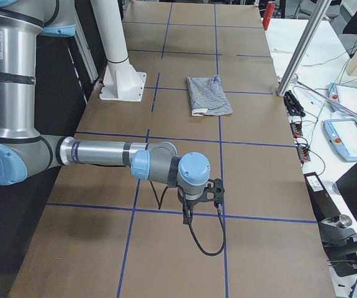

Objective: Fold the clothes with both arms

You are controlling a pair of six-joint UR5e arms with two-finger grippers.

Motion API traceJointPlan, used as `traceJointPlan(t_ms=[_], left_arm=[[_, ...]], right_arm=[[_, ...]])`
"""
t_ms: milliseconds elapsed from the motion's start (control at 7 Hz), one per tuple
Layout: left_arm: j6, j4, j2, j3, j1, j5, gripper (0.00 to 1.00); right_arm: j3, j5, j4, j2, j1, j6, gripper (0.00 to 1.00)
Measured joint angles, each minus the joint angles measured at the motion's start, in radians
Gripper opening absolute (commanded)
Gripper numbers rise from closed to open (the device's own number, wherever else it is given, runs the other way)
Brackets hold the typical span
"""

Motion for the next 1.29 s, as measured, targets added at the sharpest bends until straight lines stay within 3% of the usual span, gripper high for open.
traceJointPlan(t_ms=[1286], left_arm=[[-0.009, 0.000, -0.001, 0.004, 0.001, -0.002, 1.00]], right_arm=[[0.015, 0.002, 0.011, 0.014, -0.001, 0.050, 1.00]])
